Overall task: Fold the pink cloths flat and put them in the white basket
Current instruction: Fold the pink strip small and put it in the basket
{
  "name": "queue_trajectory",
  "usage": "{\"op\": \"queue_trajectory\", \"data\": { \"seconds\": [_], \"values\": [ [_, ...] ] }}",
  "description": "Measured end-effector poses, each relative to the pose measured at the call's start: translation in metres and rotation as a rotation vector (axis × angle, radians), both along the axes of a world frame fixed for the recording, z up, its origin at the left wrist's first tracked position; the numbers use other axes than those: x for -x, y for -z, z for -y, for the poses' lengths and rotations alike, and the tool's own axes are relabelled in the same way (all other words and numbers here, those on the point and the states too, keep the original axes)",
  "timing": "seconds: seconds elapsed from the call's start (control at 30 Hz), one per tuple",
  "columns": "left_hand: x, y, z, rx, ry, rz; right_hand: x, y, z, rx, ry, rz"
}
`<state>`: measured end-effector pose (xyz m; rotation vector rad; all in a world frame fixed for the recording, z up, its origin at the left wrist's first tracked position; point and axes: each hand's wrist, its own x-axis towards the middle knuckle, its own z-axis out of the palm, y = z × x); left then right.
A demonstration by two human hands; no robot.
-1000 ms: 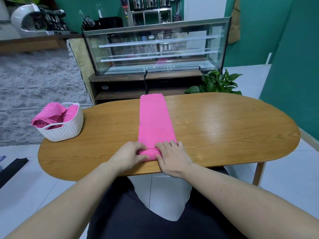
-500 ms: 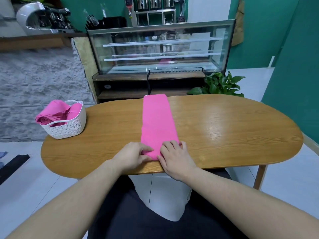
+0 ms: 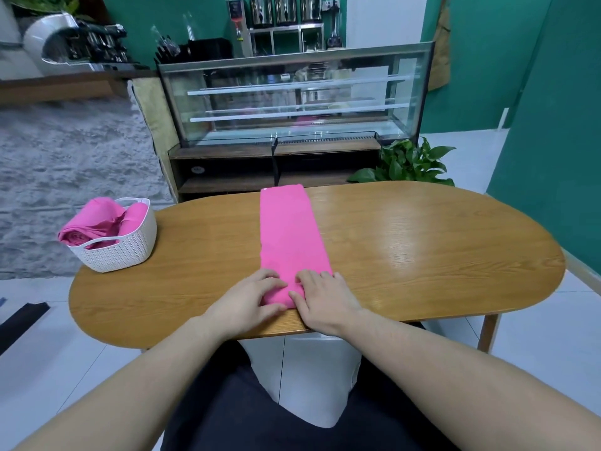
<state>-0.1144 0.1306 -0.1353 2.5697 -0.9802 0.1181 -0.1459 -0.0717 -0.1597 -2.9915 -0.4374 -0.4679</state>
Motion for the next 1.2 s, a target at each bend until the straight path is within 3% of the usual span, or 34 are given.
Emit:
{"op": "queue_trajectory", "data": {
  "seconds": [0.13, 0.23, 0.33, 0.43, 0.6, 0.8, 0.93, 1.03, 1.2],
  "values": [
    [-0.003, 0.003, -0.002, -0.106, 0.037, 0.008, 0.002, -0.001, 0.002, -0.017, -0.019, 0.016],
    [-0.004, 0.002, 0.001, -0.142, 0.06, -0.028, 0.007, 0.007, 0.002, -0.007, -0.006, 0.135],
    [0.0, 0.008, 0.002, -0.15, 0.024, -0.069, 0.01, 0.014, 0.003, 0.019, 0.019, 0.265],
    [0.002, 0.015, 0.008, -0.149, -0.057, -0.066, 0.009, 0.015, 0.003, 0.018, 0.019, 0.271],
    [0.011, 0.016, 0.018, -0.252, -0.172, 0.038, 0.006, 0.014, 0.0, 0.074, 0.024, 0.267],
    [0.015, 0.032, 0.014, -0.146, -0.139, 0.297, 0.002, 0.001, -0.004, -0.001, 0.017, 0.166],
    [0.02, 0.021, 0.026, -0.144, -0.121, 0.266, -0.002, 0.001, -0.001, -0.056, -0.024, 0.191],
    [0.02, 0.013, 0.033, -0.137, -0.218, 0.09, 0.001, 0.007, 0.002, 0.005, -0.009, 0.277],
    [0.018, 0.003, 0.047, -0.263, -0.359, 0.005, 0.008, 0.013, 0.003, 0.036, 0.024, 0.358]
  ]
}}
